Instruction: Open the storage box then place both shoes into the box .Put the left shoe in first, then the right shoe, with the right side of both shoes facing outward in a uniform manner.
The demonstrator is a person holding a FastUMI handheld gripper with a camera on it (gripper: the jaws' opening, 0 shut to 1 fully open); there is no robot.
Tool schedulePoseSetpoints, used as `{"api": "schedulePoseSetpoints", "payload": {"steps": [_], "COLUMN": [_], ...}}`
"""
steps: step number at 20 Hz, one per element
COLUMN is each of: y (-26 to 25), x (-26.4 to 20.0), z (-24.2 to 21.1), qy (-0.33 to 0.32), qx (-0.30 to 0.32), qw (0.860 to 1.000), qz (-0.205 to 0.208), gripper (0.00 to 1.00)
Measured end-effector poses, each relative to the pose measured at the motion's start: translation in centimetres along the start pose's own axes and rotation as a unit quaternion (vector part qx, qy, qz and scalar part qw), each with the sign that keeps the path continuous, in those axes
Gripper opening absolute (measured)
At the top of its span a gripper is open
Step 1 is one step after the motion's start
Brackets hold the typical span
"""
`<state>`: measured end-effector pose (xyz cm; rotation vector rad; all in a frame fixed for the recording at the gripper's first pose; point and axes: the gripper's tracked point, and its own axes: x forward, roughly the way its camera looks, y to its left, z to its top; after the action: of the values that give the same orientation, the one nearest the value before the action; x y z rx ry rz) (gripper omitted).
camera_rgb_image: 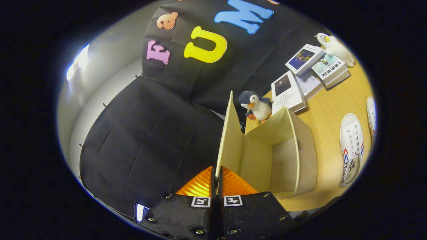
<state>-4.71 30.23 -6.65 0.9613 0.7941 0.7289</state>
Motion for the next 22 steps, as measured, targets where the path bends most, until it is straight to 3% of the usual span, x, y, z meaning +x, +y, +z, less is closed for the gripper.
{"api": "schedulePoseSetpoints", "payload": {"steps": [7, 16, 20, 21, 22], "y": [5.6, 8.7, 9.4, 9.4, 9.2], "x": [4.5, 10.9, 12.5, 12.8, 12.9], "z": [-2.5, -7.2, -8.9, -9.1, -9.2], "qy": [0.017, 0.044, 0.055, 0.057, 0.057], "qx": [-0.071, -0.14, -0.196, -0.213, -0.229], "qw": [0.997, 0.989, 0.979, 0.975, 0.972], "qz": [0.016, 0.014, 0.012, 0.007, 0.004], "gripper": [0.0, 0.01, 0.22, 0.36, 0.61]}}
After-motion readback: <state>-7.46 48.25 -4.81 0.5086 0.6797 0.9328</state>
